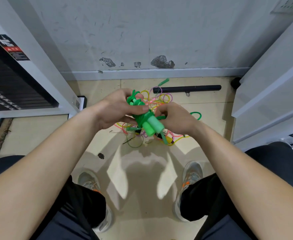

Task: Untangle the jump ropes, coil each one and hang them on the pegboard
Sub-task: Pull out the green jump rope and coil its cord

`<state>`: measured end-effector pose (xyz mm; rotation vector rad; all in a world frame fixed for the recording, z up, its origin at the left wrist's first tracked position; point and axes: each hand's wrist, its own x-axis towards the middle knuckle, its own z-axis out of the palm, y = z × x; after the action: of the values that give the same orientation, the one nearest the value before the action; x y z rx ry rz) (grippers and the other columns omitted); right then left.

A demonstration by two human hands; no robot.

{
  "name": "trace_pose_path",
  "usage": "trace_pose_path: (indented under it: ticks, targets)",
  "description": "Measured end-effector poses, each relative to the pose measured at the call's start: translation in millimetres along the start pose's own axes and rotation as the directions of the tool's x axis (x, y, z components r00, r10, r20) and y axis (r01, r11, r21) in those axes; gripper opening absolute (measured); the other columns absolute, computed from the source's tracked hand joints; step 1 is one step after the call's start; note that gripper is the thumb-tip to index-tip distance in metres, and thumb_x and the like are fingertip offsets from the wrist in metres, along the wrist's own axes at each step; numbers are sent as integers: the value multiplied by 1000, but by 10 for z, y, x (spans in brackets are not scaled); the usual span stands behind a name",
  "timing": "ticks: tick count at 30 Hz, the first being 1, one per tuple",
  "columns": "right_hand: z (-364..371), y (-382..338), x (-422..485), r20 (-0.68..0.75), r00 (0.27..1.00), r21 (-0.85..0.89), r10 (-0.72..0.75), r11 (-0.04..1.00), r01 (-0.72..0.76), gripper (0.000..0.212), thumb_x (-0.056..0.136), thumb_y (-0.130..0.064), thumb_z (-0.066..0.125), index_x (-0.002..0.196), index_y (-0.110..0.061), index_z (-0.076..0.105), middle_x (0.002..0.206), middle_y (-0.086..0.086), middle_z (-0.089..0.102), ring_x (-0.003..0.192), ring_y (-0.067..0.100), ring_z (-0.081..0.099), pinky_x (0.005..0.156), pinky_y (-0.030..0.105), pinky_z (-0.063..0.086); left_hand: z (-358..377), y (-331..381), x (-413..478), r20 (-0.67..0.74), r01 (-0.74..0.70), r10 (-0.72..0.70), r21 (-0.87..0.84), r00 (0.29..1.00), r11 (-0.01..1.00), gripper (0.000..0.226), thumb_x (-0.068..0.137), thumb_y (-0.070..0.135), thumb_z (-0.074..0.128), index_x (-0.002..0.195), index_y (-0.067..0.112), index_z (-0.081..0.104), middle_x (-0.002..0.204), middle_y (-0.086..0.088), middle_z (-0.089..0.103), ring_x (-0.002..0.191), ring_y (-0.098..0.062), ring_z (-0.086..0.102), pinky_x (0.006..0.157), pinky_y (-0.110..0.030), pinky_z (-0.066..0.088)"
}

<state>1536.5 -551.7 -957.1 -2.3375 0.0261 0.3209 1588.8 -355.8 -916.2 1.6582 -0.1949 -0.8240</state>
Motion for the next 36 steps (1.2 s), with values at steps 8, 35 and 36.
trace_pose_path:
  ticks: [8, 35, 36]
  targets:
    - [88, -144, -60, 12, 994, 217, 109, 970, -109, 24, 96, -16, 58, 81, -10, 76, 78, 11, 74, 53, 12, 51, 58, 31, 47, 88, -288, 154, -224, 1, 162, 589, 961, 808, 58, 73, 28, 87, 114, 15, 49, 106, 1, 59, 95, -24, 58, 80, -32, 49]
    - [-6, 110, -61, -91, 996, -18, 5, 1000, -7, 26, 86, -33, 74, 63, -31, 62, 53, -22, 53, 57, -1, 49, 57, 23, 32, -53, -79, 97, -174, 45, -48, -20, 984, 999, 25, 90, 13, 70, 109, 12, 53, 92, -5, 63, 72, -14, 70, 62, -31, 61]
    - [-26, 121, -61, -103, 995, -71, -7, 998, 0, 25, 86, -35, 75, 64, -33, 62, 57, -21, 55, 60, -2, 50, 60, 26, 34, -29, -92, 89, -183, 42, -32, 48, 983, 998, 29, 89, 12, 72, 110, 12, 51, 91, -3, 62, 71, -13, 69, 59, -29, 61]
